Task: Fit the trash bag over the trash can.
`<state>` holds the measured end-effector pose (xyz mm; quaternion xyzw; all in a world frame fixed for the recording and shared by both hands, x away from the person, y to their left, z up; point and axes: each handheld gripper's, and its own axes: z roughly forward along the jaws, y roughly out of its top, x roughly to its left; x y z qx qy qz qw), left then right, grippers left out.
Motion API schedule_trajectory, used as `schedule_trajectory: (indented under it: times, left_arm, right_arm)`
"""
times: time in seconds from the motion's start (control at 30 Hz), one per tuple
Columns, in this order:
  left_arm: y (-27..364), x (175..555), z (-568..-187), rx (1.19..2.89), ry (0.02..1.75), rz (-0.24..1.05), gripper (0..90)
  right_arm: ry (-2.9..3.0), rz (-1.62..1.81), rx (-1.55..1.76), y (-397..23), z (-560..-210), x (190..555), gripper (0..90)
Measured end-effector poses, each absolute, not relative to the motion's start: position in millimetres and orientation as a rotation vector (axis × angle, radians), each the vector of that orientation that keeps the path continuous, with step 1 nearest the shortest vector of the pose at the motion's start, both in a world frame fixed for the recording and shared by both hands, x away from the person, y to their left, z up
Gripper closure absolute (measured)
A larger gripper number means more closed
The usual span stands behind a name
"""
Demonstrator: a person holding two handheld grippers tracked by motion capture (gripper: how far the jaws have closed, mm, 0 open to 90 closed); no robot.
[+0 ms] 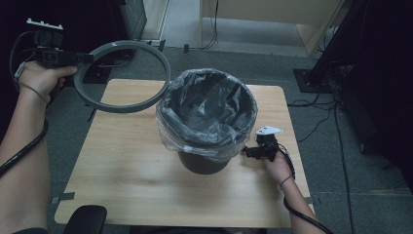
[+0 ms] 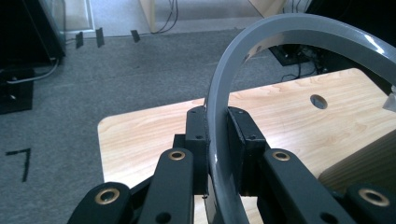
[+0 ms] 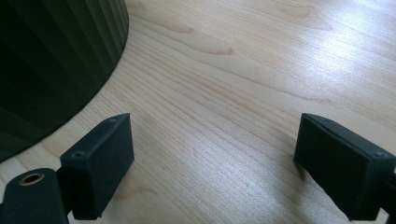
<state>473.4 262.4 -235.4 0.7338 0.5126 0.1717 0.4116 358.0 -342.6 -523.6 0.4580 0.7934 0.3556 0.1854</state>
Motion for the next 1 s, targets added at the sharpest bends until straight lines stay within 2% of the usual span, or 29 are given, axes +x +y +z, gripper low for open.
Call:
schedule_trajectory:
  times: [0.47,1.0]
  left_arm:
    - [269,474,-217,1.821,1.278,0.400,79.3]
    - [229,481,-206,1.874,1.180,0.332,79.3]
  right_arm:
    - [2.235,1.002,1.286,-343,-524,358,11.2]
    - [2.234,1.002,1.289,-343,-524,358,11.2]
